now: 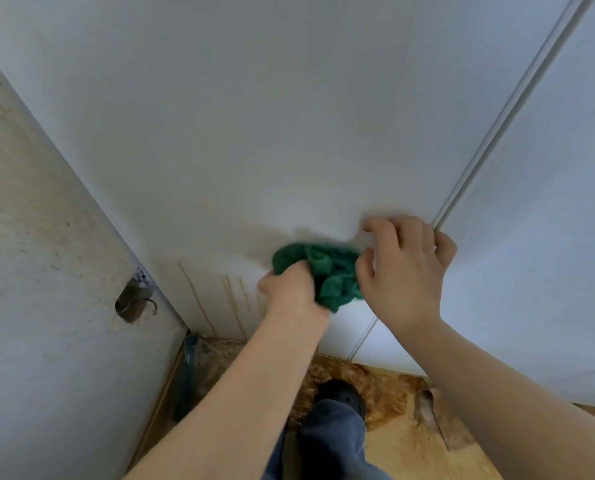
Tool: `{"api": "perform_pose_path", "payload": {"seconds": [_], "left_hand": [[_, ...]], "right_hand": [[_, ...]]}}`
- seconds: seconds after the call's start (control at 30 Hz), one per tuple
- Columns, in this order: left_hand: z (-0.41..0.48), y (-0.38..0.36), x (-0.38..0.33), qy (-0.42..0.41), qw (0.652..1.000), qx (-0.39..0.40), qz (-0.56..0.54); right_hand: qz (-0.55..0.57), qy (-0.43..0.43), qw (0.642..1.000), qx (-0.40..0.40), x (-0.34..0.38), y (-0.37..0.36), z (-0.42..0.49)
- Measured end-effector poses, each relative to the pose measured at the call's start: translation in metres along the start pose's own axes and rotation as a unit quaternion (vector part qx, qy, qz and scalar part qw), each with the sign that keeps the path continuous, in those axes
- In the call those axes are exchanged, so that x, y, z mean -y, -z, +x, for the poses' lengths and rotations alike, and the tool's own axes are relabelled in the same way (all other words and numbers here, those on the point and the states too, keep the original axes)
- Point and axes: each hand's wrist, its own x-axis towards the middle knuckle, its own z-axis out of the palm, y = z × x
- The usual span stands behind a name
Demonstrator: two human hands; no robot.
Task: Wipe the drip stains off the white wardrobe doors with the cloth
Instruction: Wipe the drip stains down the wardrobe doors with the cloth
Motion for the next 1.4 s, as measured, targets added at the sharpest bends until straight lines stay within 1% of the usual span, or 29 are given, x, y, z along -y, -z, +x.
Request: {"api": "perform_pose_path", "payload": {"seconds": [0.03,0.1,0.13,0.17,0.2,0.23,0.3,0.37,0.4,0.43,0.5,0.53,0.57,0.63,0.67,0.73,0.77,0.8,0.83,0.87,0.93,1.0,1.07,1.1,1.17,1.23,1.27,1.33,1.4], "left_hand": [[-0.010,-0.008,0.000,-0.010,1.000,0.018,-0.007],[-0.012,-0.012,0.012,-0.061,0.998,-0.015,0.019],[-0.012,-0.010,0.017,-0.088,0.996,-0.010,0.034],[-0.007,-0.004,0.021,-0.097,0.994,-0.019,0.046],[0.006,0.005,0.027,-0.097,0.992,-0.041,0.073],[0.015,0.012,0.029,-0.066,0.993,-0.068,0.075],[0.032,0.026,0.025,-0.006,0.992,-0.121,0.042],[0.047,0.034,0.026,-0.016,0.986,-0.166,0.010],[0.053,0.035,0.026,-0.009,0.986,-0.165,0.020],[0.048,0.034,0.029,-0.013,0.988,-0.141,0.056],[0.038,0.023,0.031,0.000,0.994,-0.068,0.080],[0.030,0.015,0.033,-0.002,0.998,-0.038,0.053],[0.020,0.007,0.035,-0.024,0.999,-0.023,0.038],[0.011,0.001,0.045,-0.059,0.996,-0.023,0.056],[0.015,0.003,0.049,-0.068,0.993,-0.023,0.093],[0.035,0.013,0.056,-0.049,0.985,-0.058,0.155],[0.045,0.018,0.059,-0.015,0.980,-0.076,0.185],[0.061,0.022,0.059,0.024,0.979,-0.084,0.186],[0.072,0.026,0.060,0.044,0.976,-0.107,0.184],[0.078,0.031,0.060,0.044,0.975,-0.125,0.180],[0.071,0.030,0.060,0.043,0.973,-0.091,0.206],[0.061,0.023,0.062,0.052,0.983,-0.042,0.171],[0.043,0.014,0.067,0.054,0.995,0.003,0.079],[0.037,0.012,0.070,0.043,0.998,0.006,0.051],[0.043,0.015,0.080,0.000,0.996,-0.014,0.084],[0.059,0.023,0.087,-0.004,0.991,-0.045,0.122],[0.067,0.028,0.089,0.023,0.989,-0.052,0.135],[0.085,0.040,0.087,0.084,0.988,-0.067,0.114],[0.095,0.050,0.078,0.102,0.981,-0.087,0.139]], "right_hand": [[0.008,-0.002,1.000,0.002,0.000,0.000,0.000],[0.012,-0.001,1.000,0.014,-0.001,0.001,-0.001],[0.009,0.003,1.000,0.017,-0.001,0.001,0.000],[0.005,0.005,1.000,0.023,-0.002,0.001,-0.001],[0.001,0.004,1.000,0.029,-0.002,0.002,-0.002],[-0.001,0.004,0.999,0.035,-0.002,0.003,-0.003],[-0.003,0.004,0.999,0.044,-0.001,0.003,-0.006],[-0.003,0.006,0.998,0.056,-0.003,0.005,-0.010],[-0.002,0.006,0.998,0.061,-0.005,0.005,-0.014],[-0.003,0.002,0.998,0.065,-0.008,0.007,-0.016],[-0.005,-0.011,0.997,0.074,-0.015,0.007,-0.024],[-0.008,-0.018,0.996,0.081,-0.018,0.007,-0.029],[-0.012,-0.025,0.996,0.087,-0.022,0.007,-0.033],[-0.022,-0.041,0.994,0.099,-0.028,0.006,-0.041],[-0.030,-0.049,0.993,0.104,-0.032,0.006,-0.045],[-0.047,-0.059,0.991,0.113,-0.037,0.006,-0.050],[-0.051,-0.063,0.990,0.116,-0.039,0.006,-0.053],[-0.051,-0.066,0.990,0.116,-0.040,0.006,-0.054],[-0.050,-0.070,0.989,0.117,-0.040,0.005,-0.057],[-0.048,-0.072,0.989,0.119,-0.041,0.003,-0.058],[-0.042,-0.080,0.988,0.125,-0.041,-0.001,-0.059],[-0.023,-0.095,0.986,0.138,-0.039,-0.005,-0.061],[-0.004,-0.110,0.983,0.149,-0.036,-0.008,-0.063],[0.000,-0.112,0.982,0.150,-0.036,-0.009,-0.064],[0.001,-0.114,0.982,0.151,-0.039,-0.009,-0.067],[-0.003,-0.112,0.983,0.147,-0.041,-0.009,-0.068],[-0.006,-0.110,0.983,0.146,-0.041,-0.009,-0.069],[-0.014,-0.103,0.983,0.152,-0.039,-0.007,-0.070],[-0.019,-0.093,0.982,0.164,-0.033,-0.004,-0.072]]}}
